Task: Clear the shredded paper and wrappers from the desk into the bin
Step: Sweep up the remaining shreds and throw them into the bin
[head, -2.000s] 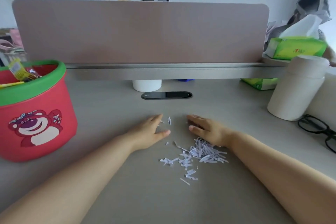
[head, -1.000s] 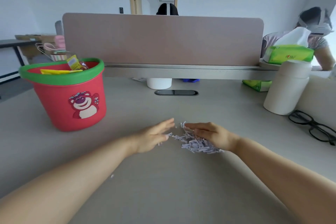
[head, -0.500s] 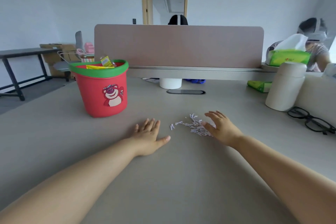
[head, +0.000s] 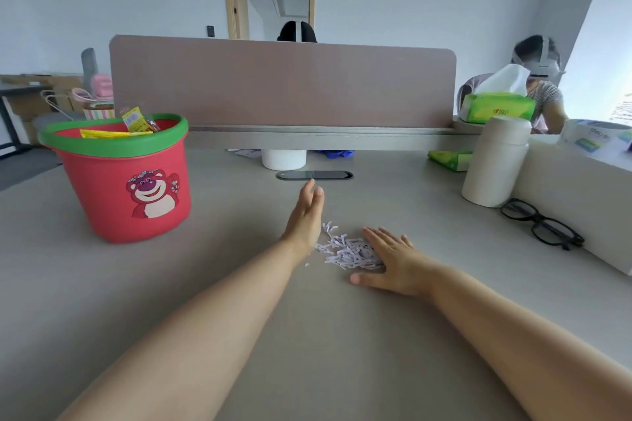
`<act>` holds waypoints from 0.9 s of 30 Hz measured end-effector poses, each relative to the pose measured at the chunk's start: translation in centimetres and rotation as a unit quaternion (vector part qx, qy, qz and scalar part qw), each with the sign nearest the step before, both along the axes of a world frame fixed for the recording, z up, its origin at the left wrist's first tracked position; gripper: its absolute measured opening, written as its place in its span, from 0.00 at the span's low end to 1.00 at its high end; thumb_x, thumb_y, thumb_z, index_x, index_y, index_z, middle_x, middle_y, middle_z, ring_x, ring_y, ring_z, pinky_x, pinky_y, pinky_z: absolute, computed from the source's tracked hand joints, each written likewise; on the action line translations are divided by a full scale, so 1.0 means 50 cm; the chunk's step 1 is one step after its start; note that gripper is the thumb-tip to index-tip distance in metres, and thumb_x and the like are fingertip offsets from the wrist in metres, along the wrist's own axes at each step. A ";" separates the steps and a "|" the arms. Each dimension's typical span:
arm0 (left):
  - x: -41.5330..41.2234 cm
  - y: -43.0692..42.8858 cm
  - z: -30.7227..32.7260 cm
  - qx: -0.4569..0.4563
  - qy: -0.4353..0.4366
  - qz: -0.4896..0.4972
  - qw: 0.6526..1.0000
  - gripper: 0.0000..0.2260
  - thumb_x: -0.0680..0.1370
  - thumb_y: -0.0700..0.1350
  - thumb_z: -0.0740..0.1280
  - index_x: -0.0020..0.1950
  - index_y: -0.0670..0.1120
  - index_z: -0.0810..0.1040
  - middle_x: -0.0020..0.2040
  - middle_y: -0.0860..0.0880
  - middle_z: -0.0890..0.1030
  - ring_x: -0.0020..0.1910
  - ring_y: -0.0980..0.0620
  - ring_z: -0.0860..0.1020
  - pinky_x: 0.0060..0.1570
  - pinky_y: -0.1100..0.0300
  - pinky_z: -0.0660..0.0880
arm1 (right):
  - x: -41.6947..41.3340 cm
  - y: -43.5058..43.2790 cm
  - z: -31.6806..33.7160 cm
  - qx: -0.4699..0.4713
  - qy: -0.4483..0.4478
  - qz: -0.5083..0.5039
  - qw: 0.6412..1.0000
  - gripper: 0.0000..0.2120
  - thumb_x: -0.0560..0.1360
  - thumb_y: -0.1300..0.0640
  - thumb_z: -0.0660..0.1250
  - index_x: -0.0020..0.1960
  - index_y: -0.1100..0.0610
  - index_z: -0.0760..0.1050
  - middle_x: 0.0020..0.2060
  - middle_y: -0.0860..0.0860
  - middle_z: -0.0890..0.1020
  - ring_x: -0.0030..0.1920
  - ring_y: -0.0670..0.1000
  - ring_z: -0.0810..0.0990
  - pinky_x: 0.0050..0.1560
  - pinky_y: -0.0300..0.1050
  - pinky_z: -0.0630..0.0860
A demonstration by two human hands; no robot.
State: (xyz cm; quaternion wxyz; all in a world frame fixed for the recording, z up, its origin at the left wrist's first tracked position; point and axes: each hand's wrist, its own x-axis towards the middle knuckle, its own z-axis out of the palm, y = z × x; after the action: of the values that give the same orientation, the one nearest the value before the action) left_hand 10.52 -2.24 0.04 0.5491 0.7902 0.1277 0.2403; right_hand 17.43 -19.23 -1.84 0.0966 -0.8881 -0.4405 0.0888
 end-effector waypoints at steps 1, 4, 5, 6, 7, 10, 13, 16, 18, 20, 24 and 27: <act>-0.006 0.016 0.002 0.009 -0.008 -0.014 1.000 0.22 0.81 0.53 0.49 0.74 0.48 0.53 0.74 0.47 0.63 0.73 0.51 0.61 0.70 0.58 0.58 | 0.003 0.010 0.002 -0.002 0.000 0.008 1.000 0.46 0.67 0.31 0.58 0.74 0.51 0.41 0.76 0.48 0.47 0.75 0.48 0.42 0.76 0.54 0.40; -0.043 0.061 -0.004 0.160 0.079 -0.088 0.980 0.24 0.79 0.52 0.55 0.74 0.47 0.55 0.74 0.48 0.62 0.73 0.52 0.59 0.69 0.61 0.56 | 0.017 0.041 0.004 -0.004 -0.006 0.030 1.000 0.45 0.68 0.31 0.58 0.73 0.50 0.41 0.76 0.48 0.47 0.75 0.49 0.43 0.75 0.55 0.40; -0.061 0.076 -0.009 0.231 0.135 -0.114 0.957 0.29 0.77 0.58 0.56 0.74 0.48 0.53 0.76 0.49 0.58 0.75 0.53 0.56 0.72 0.60 0.54 | 0.023 0.051 0.004 -0.005 -0.007 0.038 0.999 0.44 0.68 0.31 0.58 0.73 0.50 0.42 0.76 0.49 0.48 0.75 0.49 0.43 0.75 0.55 0.40; -0.079 0.090 -0.016 0.295 0.190 -0.136 0.927 0.38 0.73 0.67 0.55 0.75 0.49 0.49 0.77 0.51 0.53 0.75 0.54 0.52 0.74 0.59 0.50 | 0.029 0.061 0.004 -0.004 -0.006 0.044 0.999 0.44 0.68 0.31 0.57 0.73 0.50 0.42 0.76 0.48 0.48 0.75 0.49 0.43 0.75 0.56 0.40; -0.098 0.101 -0.022 0.354 0.237 -0.152 0.892 0.48 0.65 0.76 0.51 0.75 0.49 0.45 0.78 0.52 0.48 0.76 0.55 0.48 0.75 0.57 0.48 | 0.035 0.071 0.005 -0.001 -0.004 0.050 0.999 0.44 0.68 0.31 0.57 0.73 0.50 0.43 0.76 0.48 0.49 0.75 0.49 0.44 0.75 0.56 0.40; -0.113 0.107 -0.028 0.477 0.300 -0.176 0.808 0.60 0.51 0.82 0.39 0.74 0.48 0.36 0.77 0.52 0.39 0.75 0.57 0.40 0.74 0.56 0.41 | 0.048 0.092 0.009 0.024 -0.001 0.065 0.998 0.43 0.67 0.31 0.59 0.73 0.50 0.47 0.76 0.50 0.53 0.75 0.50 0.48 0.76 0.55 0.46; -0.084 0.094 -0.023 0.490 0.295 -0.189 0.798 0.60 0.51 0.82 0.41 0.74 0.48 0.35 0.77 0.51 0.36 0.75 0.55 0.37 0.74 0.54 0.41 | 0.052 0.079 0.020 0.061 0.002 0.059 0.996 0.45 0.64 0.31 0.64 0.73 0.50 0.52 0.74 0.50 0.58 0.74 0.52 0.54 0.75 0.53 0.55; -0.037 0.074 -0.026 0.488 0.293 -0.201 0.797 0.54 0.59 0.78 0.52 0.74 0.49 0.35 0.77 0.51 0.36 0.75 0.54 0.38 0.75 0.53 0.42 | 0.061 0.047 0.022 0.034 -0.053 0.056 0.996 0.49 0.60 0.27 0.63 0.72 0.50 0.53 0.69 0.51 0.64 0.69 0.53 0.61 0.70 0.50 0.62; -0.011 0.061 -0.030 0.491 0.285 -0.202 0.798 0.48 0.68 0.70 0.59 0.74 0.48 0.36 0.77 0.50 0.38 0.76 0.53 0.40 0.75 0.53 0.42 | 0.067 0.037 0.019 0.031 -0.065 0.051 0.996 0.53 0.54 0.23 0.59 0.72 0.50 0.54 0.65 0.50 0.66 0.67 0.52 0.64 0.68 0.47 0.64; 0.006 0.060 -0.031 0.492 0.279 -0.194 0.802 0.45 0.71 0.67 0.59 0.75 0.48 0.38 0.77 0.50 0.40 0.76 0.53 0.42 0.74 0.54 0.43 | 0.076 0.043 0.016 0.045 -0.057 0.048 0.996 0.55 0.51 0.23 0.56 0.71 0.50 0.55 0.64 0.50 0.67 0.66 0.51 0.65 0.67 0.46 0.64; 0.026 0.084 -0.036 0.512 0.242 -0.152 0.810 0.39 0.73 0.68 0.55 0.75 0.47 0.50 0.76 0.50 0.53 0.75 0.50 0.51 0.73 0.54 0.53 | 0.096 0.077 0.013 0.057 -0.046 0.055 0.996 0.56 0.50 0.23 0.57 0.72 0.50 0.55 0.66 0.50 0.64 0.68 0.51 0.62 0.69 0.46 0.62; 0.031 0.094 -0.037 0.517 0.186 -0.127 0.826 0.37 0.67 0.71 0.50 0.68 0.50 0.65 0.64 0.50 0.67 0.65 0.51 0.64 0.65 0.55 0.65 | 0.104 0.090 0.007 0.074 -0.053 0.066 0.994 0.55 0.51 0.23 0.56 0.71 0.51 0.56 0.65 0.50 0.66 0.66 0.51 0.63 0.68 0.46 0.63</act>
State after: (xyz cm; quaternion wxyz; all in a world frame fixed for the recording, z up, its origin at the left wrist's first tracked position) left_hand 12.08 2.47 -1.81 0.0515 0.9974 -0.0169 0.0479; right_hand 22.65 -14.73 -1.48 0.1323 -0.8512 -0.5077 0.0150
